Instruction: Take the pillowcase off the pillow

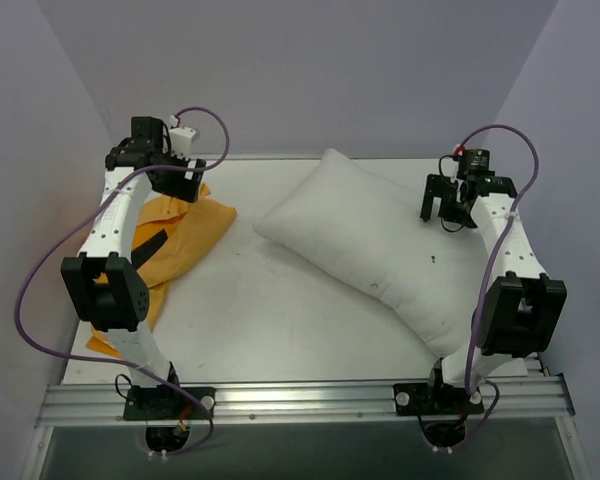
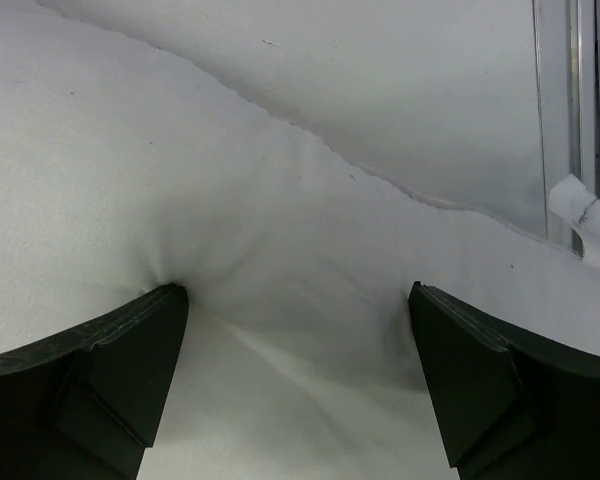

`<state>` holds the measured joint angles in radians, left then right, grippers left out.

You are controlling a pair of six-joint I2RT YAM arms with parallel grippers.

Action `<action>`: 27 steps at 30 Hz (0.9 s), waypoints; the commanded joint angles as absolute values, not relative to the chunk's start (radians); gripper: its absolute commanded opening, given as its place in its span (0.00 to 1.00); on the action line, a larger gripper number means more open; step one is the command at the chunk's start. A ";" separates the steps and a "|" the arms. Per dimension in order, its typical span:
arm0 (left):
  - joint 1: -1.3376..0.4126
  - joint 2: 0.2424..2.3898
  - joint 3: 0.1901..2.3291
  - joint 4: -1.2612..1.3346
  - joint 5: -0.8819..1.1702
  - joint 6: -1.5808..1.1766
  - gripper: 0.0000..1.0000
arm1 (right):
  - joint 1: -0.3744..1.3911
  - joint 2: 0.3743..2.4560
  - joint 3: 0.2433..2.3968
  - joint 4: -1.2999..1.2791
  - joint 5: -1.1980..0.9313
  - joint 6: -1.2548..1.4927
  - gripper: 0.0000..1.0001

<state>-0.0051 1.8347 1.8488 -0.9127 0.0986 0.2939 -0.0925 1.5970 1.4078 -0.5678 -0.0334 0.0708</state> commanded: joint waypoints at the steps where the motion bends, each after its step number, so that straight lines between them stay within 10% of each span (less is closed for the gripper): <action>1: -0.038 1.755 1.879 -0.937 0.103 0.262 0.94 | -0.092 1.536 1.424 -0.572 -0.029 0.112 1.00; 27: 0.192 1.117 1.135 -0.877 -0.207 0.232 0.94 | -0.077 1.250 1.275 -0.534 0.014 0.184 1.00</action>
<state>0.1646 1.1751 1.1355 -0.9737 -0.2321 0.2462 -0.0868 1.2854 1.2938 -0.5495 0.0311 0.1833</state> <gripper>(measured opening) 0.938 0.995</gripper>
